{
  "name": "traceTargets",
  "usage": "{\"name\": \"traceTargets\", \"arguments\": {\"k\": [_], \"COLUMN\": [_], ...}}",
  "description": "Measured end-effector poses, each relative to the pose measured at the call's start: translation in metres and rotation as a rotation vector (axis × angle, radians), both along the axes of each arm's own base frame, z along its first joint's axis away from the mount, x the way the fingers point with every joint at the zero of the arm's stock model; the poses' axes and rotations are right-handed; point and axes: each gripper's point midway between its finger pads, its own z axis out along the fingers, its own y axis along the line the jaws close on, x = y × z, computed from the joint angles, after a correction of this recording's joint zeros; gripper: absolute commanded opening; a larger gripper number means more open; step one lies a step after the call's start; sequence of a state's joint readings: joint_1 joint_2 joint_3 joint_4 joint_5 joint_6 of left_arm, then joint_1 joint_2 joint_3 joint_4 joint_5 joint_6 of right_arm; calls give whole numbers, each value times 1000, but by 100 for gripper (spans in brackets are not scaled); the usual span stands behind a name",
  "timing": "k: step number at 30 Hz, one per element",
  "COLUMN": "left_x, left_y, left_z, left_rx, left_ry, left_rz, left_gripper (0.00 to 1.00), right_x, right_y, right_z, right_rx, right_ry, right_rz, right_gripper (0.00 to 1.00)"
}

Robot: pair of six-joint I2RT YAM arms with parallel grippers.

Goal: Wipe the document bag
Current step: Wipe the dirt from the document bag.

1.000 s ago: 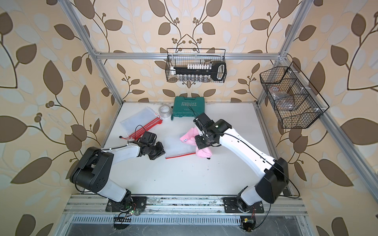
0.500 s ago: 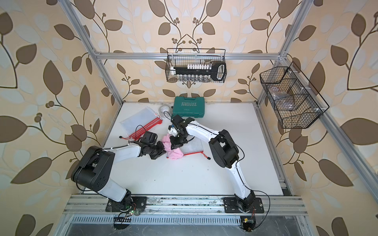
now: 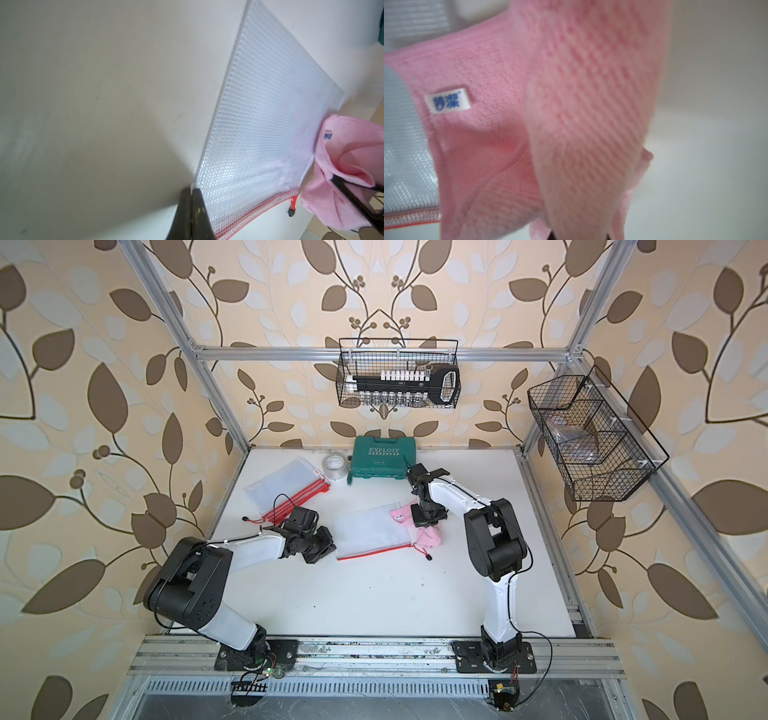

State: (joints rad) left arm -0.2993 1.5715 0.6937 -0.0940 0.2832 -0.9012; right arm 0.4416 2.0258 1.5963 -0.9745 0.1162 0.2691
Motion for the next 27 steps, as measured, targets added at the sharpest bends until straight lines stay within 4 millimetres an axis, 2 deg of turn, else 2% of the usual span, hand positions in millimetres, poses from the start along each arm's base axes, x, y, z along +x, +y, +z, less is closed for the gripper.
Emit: {"name": "traceTargets", "arguments": {"k": [2, 4, 7, 9, 10, 13, 14, 17, 20, 22, 24, 25, 26, 27], "left_x": [0, 0, 0, 0, 0, -2, -2, -3, -3, -3, -3, -3, -3, -3], "left_y": [0, 0, 0, 1, 1, 2, 2, 3, 4, 7, 10, 10, 11, 11], "left_z": [0, 0, 0, 0, 0, 0, 0, 0, 0, 0, 0, 0, 0, 1], "left_rx": [1, 2, 3, 4, 5, 11, 12, 16, 19, 21, 22, 24, 26, 29], "left_ry": [-1, 0, -1, 0, 2, 8, 10, 10, 13, 17, 21, 22, 24, 26], "left_rz": [0, 1, 1, 2, 2, 3, 3, 4, 5, 15, 22, 21, 21, 22], "left_gripper": [0, 0, 0, 0, 0, 0, 0, 0, 0, 0, 0, 0, 0, 0], "right_x": [1, -1, -10, -13, -13, -8, -5, 16, 30, 33, 31, 29, 26, 22], "right_y": [48, 113, 189, 214, 218, 205, 200, 161, 86, 32, 2, 0, 7, 23], "right_z": [16, 32, 39, 23, 11, -32, -39, -36, -32, -23, -9, -2, 6, 13], "right_rx": [58, 161, 318, 385, 400, 376, 385, 314, 164, 53, -11, -21, -14, 9], "right_ry": [-27, -63, -53, -9, 18, 101, 123, 66, 24, -4, -18, -23, -31, -36], "right_rz": [108, 231, 353, 376, 372, 315, 293, 213, 92, 19, -7, 6, 33, 76], "right_gripper": [0, 0, 0, 0, 0, 0, 0, 0, 0, 0, 0, 0, 0, 0]}}
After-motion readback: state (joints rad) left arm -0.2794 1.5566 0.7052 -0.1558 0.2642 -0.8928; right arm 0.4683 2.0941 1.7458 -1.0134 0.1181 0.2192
